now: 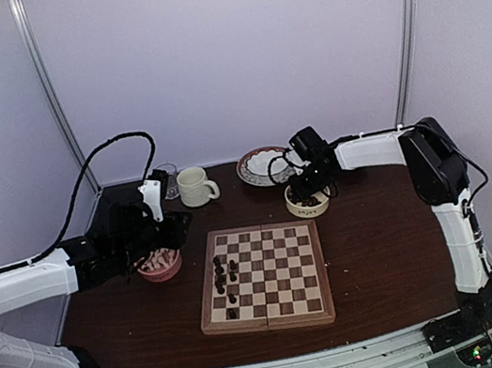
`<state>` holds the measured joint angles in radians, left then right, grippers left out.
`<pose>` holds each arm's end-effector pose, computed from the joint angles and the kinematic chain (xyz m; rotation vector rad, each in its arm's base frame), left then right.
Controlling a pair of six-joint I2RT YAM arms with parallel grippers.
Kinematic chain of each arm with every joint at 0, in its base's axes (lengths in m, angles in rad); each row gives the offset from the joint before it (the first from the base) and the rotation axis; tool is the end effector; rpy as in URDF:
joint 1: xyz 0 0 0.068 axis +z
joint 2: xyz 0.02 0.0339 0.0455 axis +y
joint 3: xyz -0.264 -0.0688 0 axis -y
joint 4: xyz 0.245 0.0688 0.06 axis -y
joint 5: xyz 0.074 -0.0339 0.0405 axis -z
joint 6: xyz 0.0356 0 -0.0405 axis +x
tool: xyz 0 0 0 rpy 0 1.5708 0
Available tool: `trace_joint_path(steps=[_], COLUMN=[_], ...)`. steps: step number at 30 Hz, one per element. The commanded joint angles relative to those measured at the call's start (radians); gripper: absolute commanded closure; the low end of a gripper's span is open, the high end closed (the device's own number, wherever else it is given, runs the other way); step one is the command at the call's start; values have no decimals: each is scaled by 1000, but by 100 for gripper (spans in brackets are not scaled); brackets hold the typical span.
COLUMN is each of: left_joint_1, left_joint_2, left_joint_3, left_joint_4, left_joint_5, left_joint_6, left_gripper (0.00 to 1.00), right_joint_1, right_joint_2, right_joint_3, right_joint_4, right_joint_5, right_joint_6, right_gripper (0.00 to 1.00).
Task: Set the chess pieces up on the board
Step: Pick up the chess pile from the chessboard.
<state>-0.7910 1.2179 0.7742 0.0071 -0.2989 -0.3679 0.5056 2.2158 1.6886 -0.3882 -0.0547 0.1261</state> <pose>0.1999 -0.1872 0.2646 0.2331 2.0012 -0.4467 0.4255 0.2378 0.1662 -0.4973 2.4655 0.3310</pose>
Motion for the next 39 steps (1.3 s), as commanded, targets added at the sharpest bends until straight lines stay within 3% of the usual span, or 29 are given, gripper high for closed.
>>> trace_joint_path(steps=[1,11,20,30,39], left_joint_1=[1,-1,-1,-1,-1], left_joint_2=[-2,5,0,-1,0], left_joint_3=[8,18,19,22,24], left_joint_4=[42,32,27,22,18], left_joint_5=[1,12,4,6,6], left_joint_6=[14,12,14,11,9], left_gripper=[51,50,50,50,50], right_joint_1=[-17,-48,-52,-54,-70], right_joint_2=[18,99,91,58,107], right_joint_3=[45,135,105,72,113], right_joint_4=[-11,-80,-96,-110,-154], right_joint_5=[34,-8,-49,13,18], right_joint_6=[-11,44,60,73,83], right_gripper=[61,62,62,74,71])
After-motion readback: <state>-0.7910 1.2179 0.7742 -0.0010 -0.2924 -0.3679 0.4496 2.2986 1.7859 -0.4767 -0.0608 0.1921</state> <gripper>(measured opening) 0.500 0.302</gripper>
